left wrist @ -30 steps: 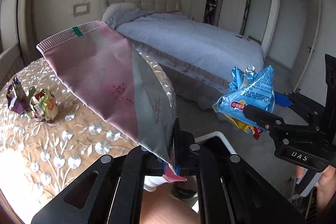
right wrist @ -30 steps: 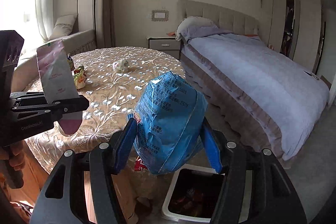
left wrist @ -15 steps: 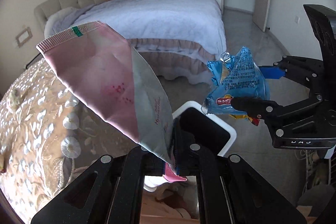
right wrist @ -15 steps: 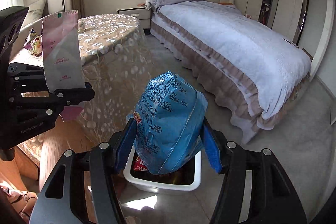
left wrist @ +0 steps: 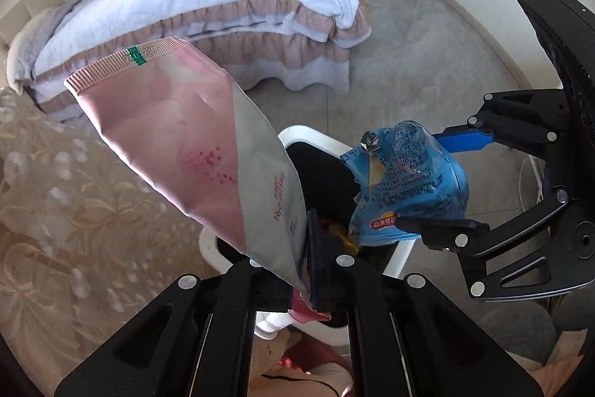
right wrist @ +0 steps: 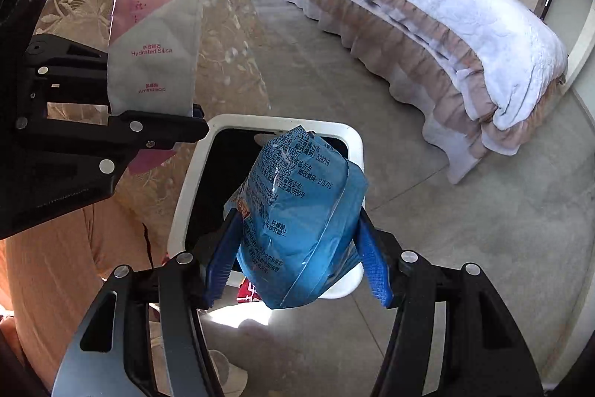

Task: Collect trash
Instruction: 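Carry both items to the white bin and open both tools to drop them, then return both tools to the table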

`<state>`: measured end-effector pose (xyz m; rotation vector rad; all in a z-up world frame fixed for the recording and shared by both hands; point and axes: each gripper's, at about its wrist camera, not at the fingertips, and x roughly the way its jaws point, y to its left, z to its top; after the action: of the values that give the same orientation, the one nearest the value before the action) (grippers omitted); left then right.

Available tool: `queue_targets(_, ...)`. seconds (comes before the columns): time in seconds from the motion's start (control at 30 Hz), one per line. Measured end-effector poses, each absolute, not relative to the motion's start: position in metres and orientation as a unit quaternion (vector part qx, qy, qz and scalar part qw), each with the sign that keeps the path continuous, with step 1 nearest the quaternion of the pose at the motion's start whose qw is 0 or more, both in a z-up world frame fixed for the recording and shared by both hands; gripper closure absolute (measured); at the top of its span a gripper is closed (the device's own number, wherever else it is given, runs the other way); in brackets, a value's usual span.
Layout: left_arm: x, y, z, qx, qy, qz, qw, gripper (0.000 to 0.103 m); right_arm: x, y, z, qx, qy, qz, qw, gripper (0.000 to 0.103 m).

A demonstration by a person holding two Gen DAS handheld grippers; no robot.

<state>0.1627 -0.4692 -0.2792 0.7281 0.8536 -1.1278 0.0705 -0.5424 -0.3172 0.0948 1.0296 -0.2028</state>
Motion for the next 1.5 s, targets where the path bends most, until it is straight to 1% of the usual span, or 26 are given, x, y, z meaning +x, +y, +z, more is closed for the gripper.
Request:
queue_targets(0.23, 0.165, -0.494, -0.316, 0.332, 0.425, -0.496, 0.680, 0.097, 0.081, -0.542, -0.348, 0.038, 0.522, -0.080, 0.848, 0.041)
queue_targets(0.27, 0.165, -0.498, -0.324, 0.336, 0.433, -0.491, 0.677, 0.096, 0.082, -0.542, -0.351, 0.041, 0.528, -0.075, 0.845, 0.037)
queue_targets(0.3, 0.166, -0.499, -0.332, 0.337, 0.445, -0.486, 0.672, 0.093, 0.082, -0.544, -0.353, 0.044, 0.533, -0.074, 0.842, 0.020)
queue_targets(0.33, 0.169, -0.500, -0.339, 0.338, 0.461, -0.482, 0.664, 0.060, 0.082, -0.545, -0.355, 0.045, 0.535, -0.075, 0.840, 0.005)
queue_targets(0.37, 0.172, -0.502, -0.346, 0.338, 0.477, -0.476, 0.657, 0.002, 0.083, -0.545, -0.357, 0.045, 0.541, -0.075, 0.837, 0.004)
queue_targets(0.4, 0.173, -0.500, -0.349, 0.336, 0.481, -0.473, 0.658, 0.008, 0.083, -0.544, -0.359, 0.039, 0.549, -0.075, 0.831, 0.004)
queue_targets(0.43, 0.173, -0.501, -0.353, 0.334, 0.486, -0.474, 0.654, 0.006, 0.082, -0.543, -0.360, 0.030, 0.551, -0.079, 0.830, 0.004)
queue_targets(0.67, 0.159, -0.496, -0.337, 0.326, 0.463, -0.495, 0.659, 0.005, 0.079, -0.545, -0.353, 0.020, 0.539, -0.090, 0.837, 0.004)
queue_targets(0.8, 0.151, -0.492, -0.314, 0.320, 0.440, -0.496, 0.677, 0.005, 0.075, -0.548, -0.339, 0.021, 0.523, -0.096, 0.847, 0.004)
queue_targets(1.23, 0.134, -0.456, -0.230, 0.280, 0.381, -0.475, 0.742, 0.005, 0.058, -0.532, -0.261, -0.001, 0.437, -0.097, 0.894, 0.004)
queue_targets(1.5, 0.134, -0.416, -0.173, 0.253, 0.349, -0.431, 0.793, 0.005, 0.057, -0.507, -0.208, 0.000, 0.369, -0.060, 0.928, 0.004)
